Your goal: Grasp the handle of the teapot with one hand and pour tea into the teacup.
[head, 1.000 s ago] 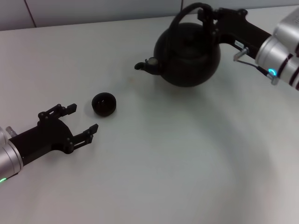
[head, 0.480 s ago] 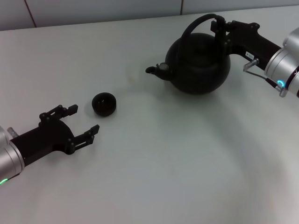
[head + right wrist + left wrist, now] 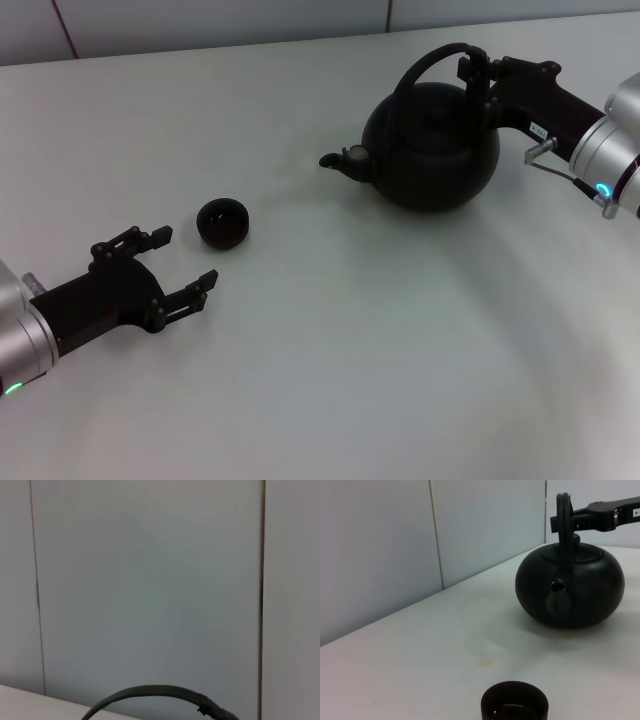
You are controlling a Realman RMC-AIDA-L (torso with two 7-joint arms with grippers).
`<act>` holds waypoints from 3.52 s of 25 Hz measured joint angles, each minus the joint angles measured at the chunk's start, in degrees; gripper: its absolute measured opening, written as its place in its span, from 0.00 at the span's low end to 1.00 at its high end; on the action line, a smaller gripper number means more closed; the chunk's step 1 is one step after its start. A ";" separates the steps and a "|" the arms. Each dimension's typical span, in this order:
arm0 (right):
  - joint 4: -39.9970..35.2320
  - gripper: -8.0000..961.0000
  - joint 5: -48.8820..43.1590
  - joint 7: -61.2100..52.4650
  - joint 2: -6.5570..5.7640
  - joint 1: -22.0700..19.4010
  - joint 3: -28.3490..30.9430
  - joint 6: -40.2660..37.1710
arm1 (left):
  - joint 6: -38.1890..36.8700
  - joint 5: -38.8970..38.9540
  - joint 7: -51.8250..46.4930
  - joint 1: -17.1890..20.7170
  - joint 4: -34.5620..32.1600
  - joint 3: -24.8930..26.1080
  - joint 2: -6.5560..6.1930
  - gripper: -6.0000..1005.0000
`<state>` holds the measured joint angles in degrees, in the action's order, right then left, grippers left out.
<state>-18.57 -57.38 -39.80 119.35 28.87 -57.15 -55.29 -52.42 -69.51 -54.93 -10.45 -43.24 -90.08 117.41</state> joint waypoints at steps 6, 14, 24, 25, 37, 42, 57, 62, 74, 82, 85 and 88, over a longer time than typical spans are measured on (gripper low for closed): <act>1.79 0.10 0.00 2.03 0.03 -0.07 2.15 -0.39 | -0.12 -0.06 0.00 -0.01 0.00 0.00 0.02 0.79; 3.62 0.10 0.00 4.34 0.09 -0.80 2.63 -4.26 | -0.21 -0.15 0.00 -0.01 0.00 0.00 0.02 0.79; 3.66 0.24 0.01 4.37 0.09 -2.53 4.07 -7.11 | -0.33 -0.20 0.00 -0.16 -0.09 -0.09 0.01 0.79; 3.66 0.29 0.00 4.38 0.09 -2.82 4.07 -7.72 | -0.33 -0.20 -0.01 -0.16 -0.10 -0.08 0.02 0.79; 3.35 0.83 -0.06 3.08 -0.01 -12.76 4.33 -23.20 | -0.26 -0.19 -0.32 0.45 -0.52 0.00 -0.06 0.79; 2.54 0.84 -4.56 0.28 -0.39 -14.87 2.16 -31.66 | -0.27 -0.18 -0.32 0.53 -0.36 0.00 -0.08 0.79; -1.48 0.86 -26.05 -13.02 0.17 -0.92 -6.72 -15.97 | -0.32 -0.18 -0.67 0.45 -0.72 -0.37 0.08 0.79; -1.90 0.86 -26.06 -14.87 0.11 0.87 -9.26 -12.90 | -0.31 -0.18 -1.00 0.47 -0.72 -0.51 0.10 0.79; -2.67 0.86 -26.11 -16.25 0.09 1.85 -10.02 -11.82 | -0.31 -0.19 -1.50 0.65 -1.26 -0.53 0.11 0.79; -2.71 0.86 -26.12 -16.28 0.09 1.89 -10.01 -11.76 | -0.31 -0.19 -1.50 0.78 -1.38 -0.53 0.12 0.79; -2.76 0.86 -26.12 -16.28 0.09 1.89 -10.00 -11.75 | -0.31 -0.19 -1.50 0.82 -1.40 -0.54 0.12 0.79; -2.79 0.86 -26.12 -16.31 0.09 1.89 -10.00 -11.75 | -0.31 -0.19 -1.50 0.93 -1.47 -0.56 0.11 0.79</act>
<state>-21.36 -83.50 -56.11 119.44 30.76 -67.15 -67.05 -52.73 -69.69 -56.43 -9.52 -44.71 -90.64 117.52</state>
